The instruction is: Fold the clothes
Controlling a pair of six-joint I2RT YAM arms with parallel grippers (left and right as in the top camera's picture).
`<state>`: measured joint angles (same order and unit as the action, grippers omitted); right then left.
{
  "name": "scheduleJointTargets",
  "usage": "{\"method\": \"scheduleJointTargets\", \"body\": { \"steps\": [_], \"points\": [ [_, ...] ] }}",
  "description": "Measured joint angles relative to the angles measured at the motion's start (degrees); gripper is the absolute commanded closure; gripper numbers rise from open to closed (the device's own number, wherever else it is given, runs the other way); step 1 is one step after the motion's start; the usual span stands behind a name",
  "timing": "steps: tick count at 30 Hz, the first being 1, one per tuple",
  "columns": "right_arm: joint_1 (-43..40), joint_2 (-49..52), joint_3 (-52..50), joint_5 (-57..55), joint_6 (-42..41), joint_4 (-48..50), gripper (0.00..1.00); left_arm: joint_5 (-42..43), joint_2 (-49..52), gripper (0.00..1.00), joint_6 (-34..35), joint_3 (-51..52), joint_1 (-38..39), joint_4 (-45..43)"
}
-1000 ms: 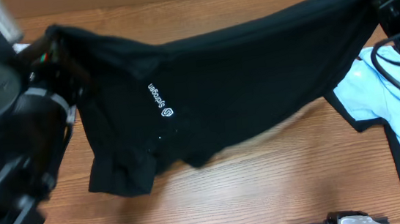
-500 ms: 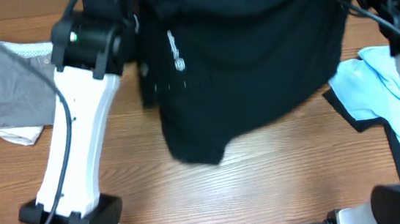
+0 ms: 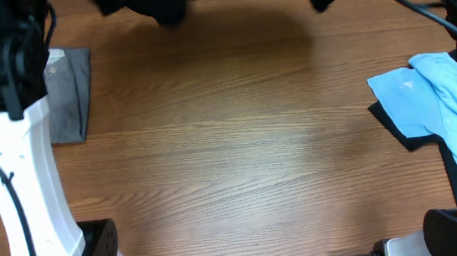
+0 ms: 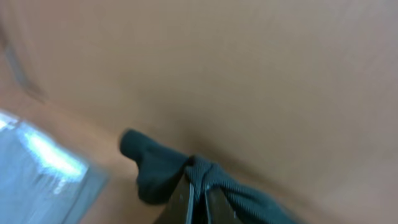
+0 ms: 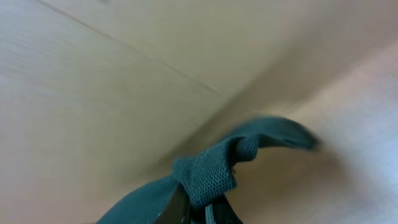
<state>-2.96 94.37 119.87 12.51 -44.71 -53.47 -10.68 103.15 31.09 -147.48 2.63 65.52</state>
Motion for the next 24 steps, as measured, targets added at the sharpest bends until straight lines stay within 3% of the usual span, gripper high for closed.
{"method": "scheduleJointTargets", "body": {
  "steps": [6, 12, 18, 24],
  "points": [
    [0.0, 0.8, -3.0, -1.0, 0.9, -12.4, 0.96, 2.2, 3.9, 0.96, 0.1, 0.0, 0.0, 17.6],
    [2.8, 3.7, -13.2, -2.0, 1.4, -13.0, 0.96, 4.2, 14.6, 0.96, 0.3, 0.2, 0.0, 29.2],
    [7.8, 5.9, -25.6, -4.2, 1.0, -11.7, 0.96, 9.9, 19.7, 0.96, -1.5, 6.1, 0.1, 31.0],
    [7.9, 5.9, -27.7, -8.6, -0.3, -14.4, 0.96, 12.3, 19.8, 0.96, -1.7, 13.5, 2.1, 31.2]
  ]
}}
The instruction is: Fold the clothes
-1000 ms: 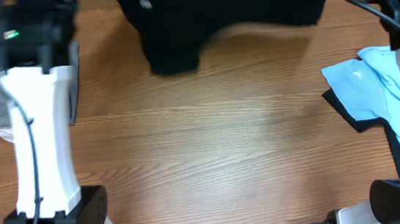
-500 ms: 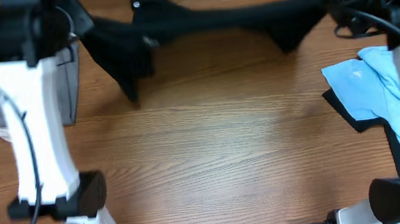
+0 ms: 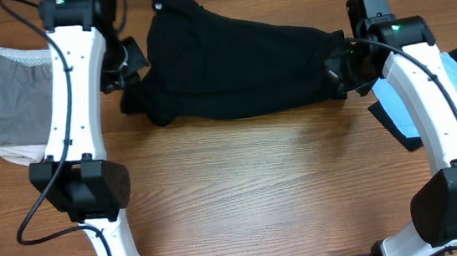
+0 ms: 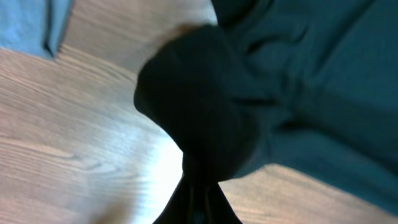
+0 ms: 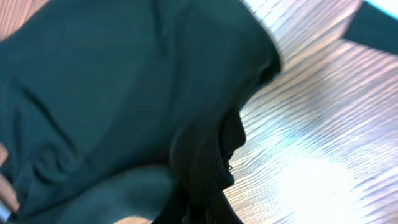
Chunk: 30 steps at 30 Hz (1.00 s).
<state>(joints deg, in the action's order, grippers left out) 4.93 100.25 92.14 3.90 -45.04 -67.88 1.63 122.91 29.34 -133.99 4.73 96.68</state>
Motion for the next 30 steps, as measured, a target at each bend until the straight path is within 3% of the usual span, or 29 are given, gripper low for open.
{"method": "scheduleJointTargets", "body": {
  "steps": [12, 13, 16, 19, 25, 28, 30],
  "points": [
    [-8.6, 0.0, 0.0, -7.3, -0.4, -4.8, 0.96, 1.3, 0.0, 0.92, -1.1, 5.1, 13.1, 0.0],
    [-8.6, 0.0, 0.0, -8.0, -0.4, -4.8, 0.96, 1.1, 0.0, 0.87, -1.3, 5.1, 14.1, 0.0],
    [-8.6, 0.0, 0.0, -9.0, -0.5, -4.9, 0.96, 0.2, 0.0, 0.43, -1.8, 5.1, 15.5, 0.0],
    [-8.6, 0.0, 0.0, -9.6, -0.7, -5.0, 0.91, -1.4, 0.0, 0.25, -2.2, 5.1, 15.2, 0.0],
    [-8.6, 0.0, 0.0, -10.3, -0.8, -5.0, 0.88, -4.7, 0.0, 0.24, -2.1, 5.1, 12.4, 0.0],
    [-8.6, 0.0, 0.0, -10.4, -1.2, -5.0, 0.76, -5.4, 0.0, 0.21, -2.1, 5.1, 9.4, 0.0],
    [-8.6, 0.0, 0.0, -10.8, -0.9, -5.0, 0.46, -5.6, 0.0, 0.11, -1.9, 5.5, 7.3, 0.0]
  ]
}}
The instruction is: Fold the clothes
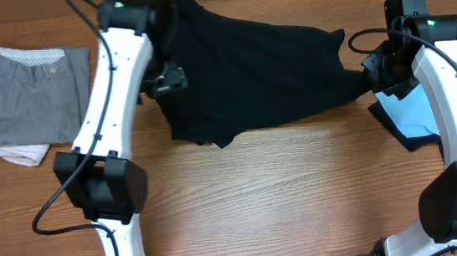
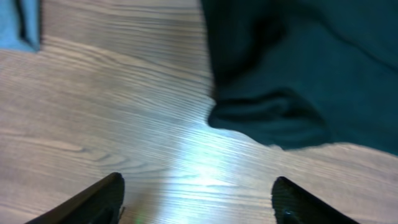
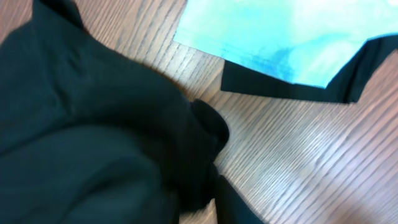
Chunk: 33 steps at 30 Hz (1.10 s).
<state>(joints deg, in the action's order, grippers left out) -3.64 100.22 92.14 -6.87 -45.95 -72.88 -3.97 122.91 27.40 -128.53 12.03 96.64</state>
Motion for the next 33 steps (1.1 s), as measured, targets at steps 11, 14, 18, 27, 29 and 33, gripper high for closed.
{"method": "scheduleJointTargets", "body": {
  "steps": [11, 14, 18, 27, 29, 33],
  "points": [
    [0.0, 0.0, 0.0, -1.4, 0.3, -0.1, 0.0, 9.5, 0.0, 0.0, -0.6, 17.9, -9.8, -17.3],
    [0.0, 0.0, 0.0, -1.4, 0.4, -0.2, 0.0, 15.3, 0.0, 0.07, -1.5, 23.5, -10.6, -23.1],
    [0.0, 0.0, 0.0, -1.2, 0.6, -0.1, 0.0, 21.1, 0.0, 0.09, -2.1, 27.8, -10.6, -29.0],
    [0.0, 0.0, 0.0, -1.0, 1.0, -0.1, 0.0, 22.9, 0.0, 0.18, -0.3, 30.7, -11.3, -39.3],
    [0.0, 0.0, 0.0, -0.9, 1.0, -0.1, 0.0, 22.9, 0.0, 0.2, 0.4, 30.7, -12.3, -40.6],
    [0.0, 0.0, 0.0, -0.9, 1.0, 0.0, 0.0, 23.1, 0.0, 0.22, 1.4, 30.7, -15.6, -41.3]
  ]
}}
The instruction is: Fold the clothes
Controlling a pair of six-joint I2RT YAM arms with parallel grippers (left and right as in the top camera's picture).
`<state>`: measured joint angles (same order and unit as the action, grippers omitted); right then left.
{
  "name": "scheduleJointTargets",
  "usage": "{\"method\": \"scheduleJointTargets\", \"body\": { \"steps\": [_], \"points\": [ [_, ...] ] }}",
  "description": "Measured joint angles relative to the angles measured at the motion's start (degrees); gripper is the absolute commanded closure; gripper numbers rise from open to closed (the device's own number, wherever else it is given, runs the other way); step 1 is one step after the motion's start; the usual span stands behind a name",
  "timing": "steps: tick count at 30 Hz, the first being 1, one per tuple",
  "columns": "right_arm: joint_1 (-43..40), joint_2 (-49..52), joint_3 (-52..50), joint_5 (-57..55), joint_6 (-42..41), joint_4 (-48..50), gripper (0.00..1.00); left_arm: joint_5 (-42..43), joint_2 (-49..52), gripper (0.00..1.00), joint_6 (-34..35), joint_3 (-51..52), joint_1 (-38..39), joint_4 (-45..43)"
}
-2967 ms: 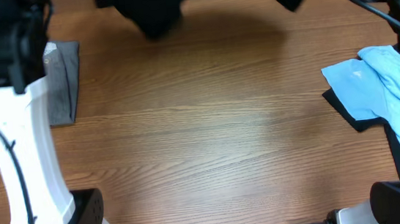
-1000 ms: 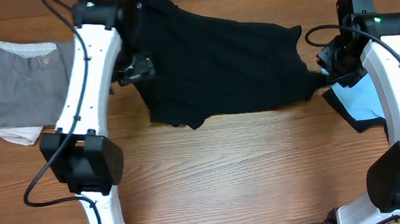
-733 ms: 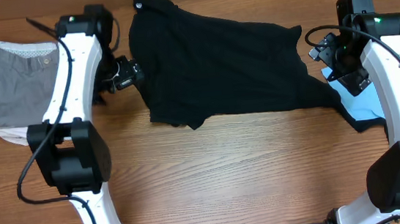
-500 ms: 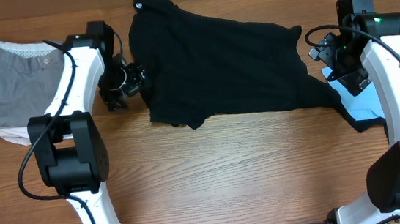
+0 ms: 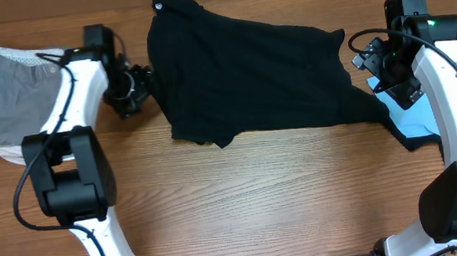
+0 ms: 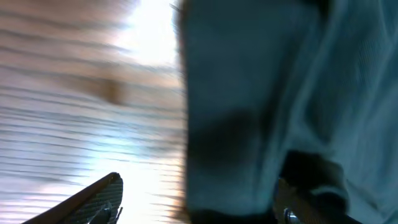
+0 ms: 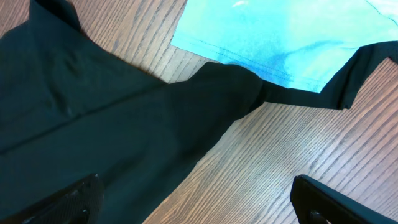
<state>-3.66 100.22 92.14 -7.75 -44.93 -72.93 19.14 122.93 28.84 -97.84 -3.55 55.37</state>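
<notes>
A black garment (image 5: pixel 248 67) lies spread flat across the back of the wooden table (image 5: pixel 244 202). My left gripper (image 5: pixel 131 92) sits low at the garment's left edge, jaws wide open; in the blurred left wrist view the left gripper (image 6: pixel 199 210) has dark cloth (image 6: pixel 249 112) lying between its fingers. My right gripper (image 5: pixel 379 76) is open just off the garment's right corner. The right wrist view shows the right gripper (image 7: pixel 199 208) open over bare wood beside that corner (image 7: pixel 224 84).
Folded grey shorts (image 5: pixel 15 90) lie on a white piece at the far left. A light blue shirt lies at the right edge over another dark garment (image 5: pixel 406 136), close to the black garment's corner; the light blue shirt (image 7: pixel 280 31) also fills the right wrist view's top.
My right gripper has let go of the garment's right corner, which now lies on the table. My open left gripper has moved from over the garment's left part to its left edge.
Both grippers were shut on the black garment, held up at the back of the table. Then it lay on the table between them, both still shut. Then the left was open and the right still held a corner. Now both are open and the garment lies flat.
</notes>
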Motion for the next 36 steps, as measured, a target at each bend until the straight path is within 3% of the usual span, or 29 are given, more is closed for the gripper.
{"method": "scheduleJointTargets", "body": {
  "steps": [16, 36],
  "points": [
    [0.0, 0.0, 0.0, 0.4, 0.0, 1.1, 0.0, 5.2, 1.5, 0.35, 0.1, 0.0, -2.4, -2.3],
    [0.0, 0.0, 0.0, 0.5, 0.0, 1.7, 0.0, 4.8, 4.6, 0.35, 1.3, 0.1, 3.0, -5.0]
  ]
}}
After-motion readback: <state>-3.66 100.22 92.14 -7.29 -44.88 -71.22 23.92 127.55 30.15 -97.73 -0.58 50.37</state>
